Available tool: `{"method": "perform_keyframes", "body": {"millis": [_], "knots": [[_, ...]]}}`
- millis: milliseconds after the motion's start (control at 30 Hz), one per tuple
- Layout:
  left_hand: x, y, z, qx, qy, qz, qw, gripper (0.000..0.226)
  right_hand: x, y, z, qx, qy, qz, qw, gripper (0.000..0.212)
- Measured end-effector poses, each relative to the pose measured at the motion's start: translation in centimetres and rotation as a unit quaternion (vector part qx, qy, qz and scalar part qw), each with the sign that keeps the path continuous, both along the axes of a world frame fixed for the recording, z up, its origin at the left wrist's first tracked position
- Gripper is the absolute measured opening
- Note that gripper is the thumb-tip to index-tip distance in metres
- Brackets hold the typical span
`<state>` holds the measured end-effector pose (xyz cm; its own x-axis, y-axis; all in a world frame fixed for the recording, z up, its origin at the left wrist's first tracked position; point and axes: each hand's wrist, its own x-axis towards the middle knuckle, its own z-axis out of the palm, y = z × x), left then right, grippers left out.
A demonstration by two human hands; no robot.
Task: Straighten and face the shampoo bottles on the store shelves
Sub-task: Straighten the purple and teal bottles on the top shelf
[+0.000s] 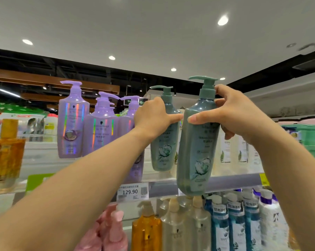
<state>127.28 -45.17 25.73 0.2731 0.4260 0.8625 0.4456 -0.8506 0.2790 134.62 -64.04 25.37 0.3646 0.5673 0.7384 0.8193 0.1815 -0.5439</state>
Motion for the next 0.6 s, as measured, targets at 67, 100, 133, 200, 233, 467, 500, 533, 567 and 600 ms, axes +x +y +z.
{"method": "perform_keyframes", "body": {"millis": [67, 100, 133, 200, 233, 467, 500, 533, 567, 600], "knots": [[0.6, 0.1, -0.2, -0.013, 0.018, 0.003, 1.0, 0.072, 0.6, 0.3, 0.0, 0.007, 0.003, 0.011, 1.0, 0.056], [0.9, 0.2, -0.3, -0.017, 0.026, 0.007, 0.999, 0.072, 0.9, 0.4, -0.1, 0.011, 0.002, 0.014, 1.0, 0.057], [1.1, 0.3, -0.3, -0.018, 0.036, 0.011, 0.999, 0.071, 1.1, 0.6, -0.2, 0.014, 0.0, 0.014, 1.0, 0.058], [1.5, 0.5, -0.4, -0.022, 0.061, 0.018, 0.998, 0.068, 1.4, 0.9, -0.3, 0.015, -0.004, 0.016, 1.0, 0.06], [1.6, 0.6, -0.3, -0.031, 0.071, 0.015, 0.997, 0.068, 1.6, 1.0, -0.3, 0.014, -0.002, 0.019, 1.0, 0.06], [1.2, -0.3, 1.3, -0.06, 0.133, 0.026, 0.989, 0.026, 2.6, 2.4, -0.4, 0.009, 0.018, 0.05, 0.999, 0.056], [1.1, -0.3, 1.6, -0.06, 0.137, 0.033, 0.988, 0.032, 2.7, 2.5, -0.4, 0.011, 0.018, 0.054, 0.998, 0.056], [1.0, -0.1, 1.7, -0.057, 0.14, 0.04, 0.988, 0.035, 2.8, 2.7, -0.4, 0.015, 0.018, 0.058, 0.998, 0.056], [1.0, -0.1, 1.9, -0.049, 0.145, 0.049, 0.987, 0.037, 2.8, 2.8, -0.4, 0.019, 0.019, 0.062, 0.998, 0.056], [0.9, 0.0, 2.0, -0.042, 0.152, 0.06, 0.986, 0.038, 2.8, 2.9, -0.5, 0.024, 0.021, 0.067, 0.997, 0.056]]}}
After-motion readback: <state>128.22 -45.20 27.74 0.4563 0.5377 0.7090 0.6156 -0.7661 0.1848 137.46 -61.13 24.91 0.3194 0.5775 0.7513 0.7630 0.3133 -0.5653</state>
